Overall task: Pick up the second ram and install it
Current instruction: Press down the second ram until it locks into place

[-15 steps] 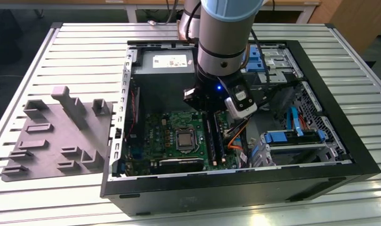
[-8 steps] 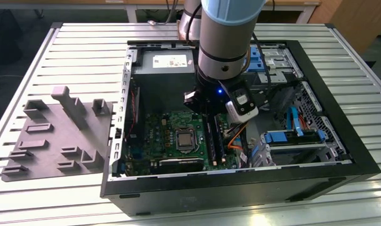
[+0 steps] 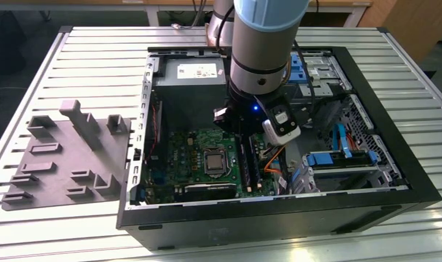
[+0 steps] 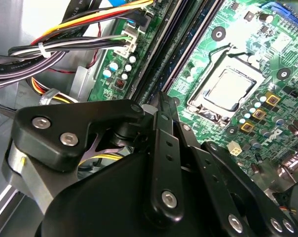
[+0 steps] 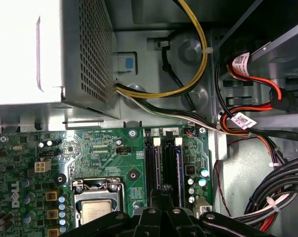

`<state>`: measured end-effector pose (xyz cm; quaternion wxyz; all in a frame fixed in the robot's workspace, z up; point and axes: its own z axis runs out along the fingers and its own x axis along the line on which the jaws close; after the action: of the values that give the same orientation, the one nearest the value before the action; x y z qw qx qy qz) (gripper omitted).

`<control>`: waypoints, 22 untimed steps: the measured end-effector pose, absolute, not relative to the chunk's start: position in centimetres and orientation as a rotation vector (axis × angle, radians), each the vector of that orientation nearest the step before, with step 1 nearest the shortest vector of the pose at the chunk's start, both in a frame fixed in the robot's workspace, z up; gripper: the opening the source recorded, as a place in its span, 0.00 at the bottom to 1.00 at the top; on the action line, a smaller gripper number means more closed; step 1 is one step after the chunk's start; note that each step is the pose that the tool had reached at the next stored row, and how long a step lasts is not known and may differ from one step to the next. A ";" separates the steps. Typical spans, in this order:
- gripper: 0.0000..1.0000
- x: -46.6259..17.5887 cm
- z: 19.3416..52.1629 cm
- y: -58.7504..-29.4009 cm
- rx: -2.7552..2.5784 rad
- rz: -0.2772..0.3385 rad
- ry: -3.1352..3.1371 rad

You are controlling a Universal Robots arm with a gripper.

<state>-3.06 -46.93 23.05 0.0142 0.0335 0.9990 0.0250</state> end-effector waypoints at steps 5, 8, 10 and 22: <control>0.11 -3.1 23.0 -47.1 0.105 0.078 3.110; 0.11 -3.1 23.0 -47.2 0.105 0.078 3.110; 0.11 -3.1 23.0 -47.3 0.105 0.078 3.110; 0.11 -3.0 23.0 -48.0 0.105 0.078 3.110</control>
<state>-2.99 -48.00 23.01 0.0142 0.0338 0.9990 0.0250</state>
